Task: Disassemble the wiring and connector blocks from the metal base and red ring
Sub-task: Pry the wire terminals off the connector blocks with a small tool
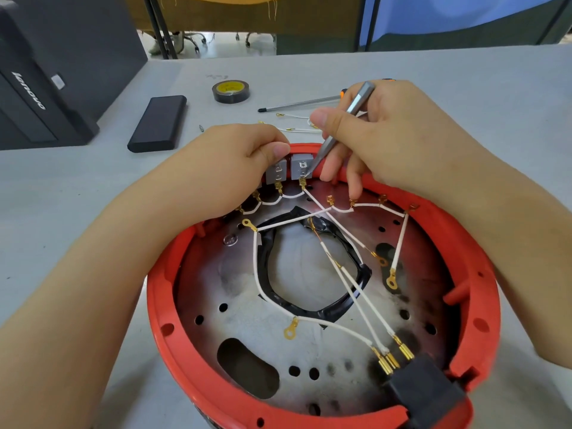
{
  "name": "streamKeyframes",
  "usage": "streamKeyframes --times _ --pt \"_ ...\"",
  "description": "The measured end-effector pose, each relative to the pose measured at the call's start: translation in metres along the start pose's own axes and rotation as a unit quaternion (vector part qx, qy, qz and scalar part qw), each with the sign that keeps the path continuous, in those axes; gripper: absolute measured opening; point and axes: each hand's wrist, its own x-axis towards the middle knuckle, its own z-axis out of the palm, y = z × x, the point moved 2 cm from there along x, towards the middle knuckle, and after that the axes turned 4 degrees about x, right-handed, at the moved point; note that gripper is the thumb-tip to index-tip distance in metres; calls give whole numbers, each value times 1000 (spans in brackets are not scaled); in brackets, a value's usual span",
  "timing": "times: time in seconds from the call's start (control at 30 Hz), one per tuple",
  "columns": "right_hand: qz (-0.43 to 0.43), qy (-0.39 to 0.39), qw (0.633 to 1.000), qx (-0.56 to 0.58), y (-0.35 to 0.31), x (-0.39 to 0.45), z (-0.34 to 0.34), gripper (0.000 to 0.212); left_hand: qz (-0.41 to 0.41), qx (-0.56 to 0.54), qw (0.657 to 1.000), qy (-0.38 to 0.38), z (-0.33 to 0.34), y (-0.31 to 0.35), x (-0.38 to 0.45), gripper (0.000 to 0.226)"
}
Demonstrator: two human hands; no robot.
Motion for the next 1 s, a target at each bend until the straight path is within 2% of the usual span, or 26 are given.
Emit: streamKeyframes --times 0.27,0.43,0.7,1.0 --pt "18 6 1000 20 2 4 1 30 -2 18 1000 -4 0 1 0 25" --pt "39 -1 999 16 3 6 1 37 0 20 1000 -7 0 1 -1 24" --pt "-28 61 998 3 -1 -6 3 31 -1 0 1000 -9 -1 -1 -3 25" --pt "-1 18 1000 6 2 -1 3 28 -3 -3 1000 -9 -1 -1 -2 25"
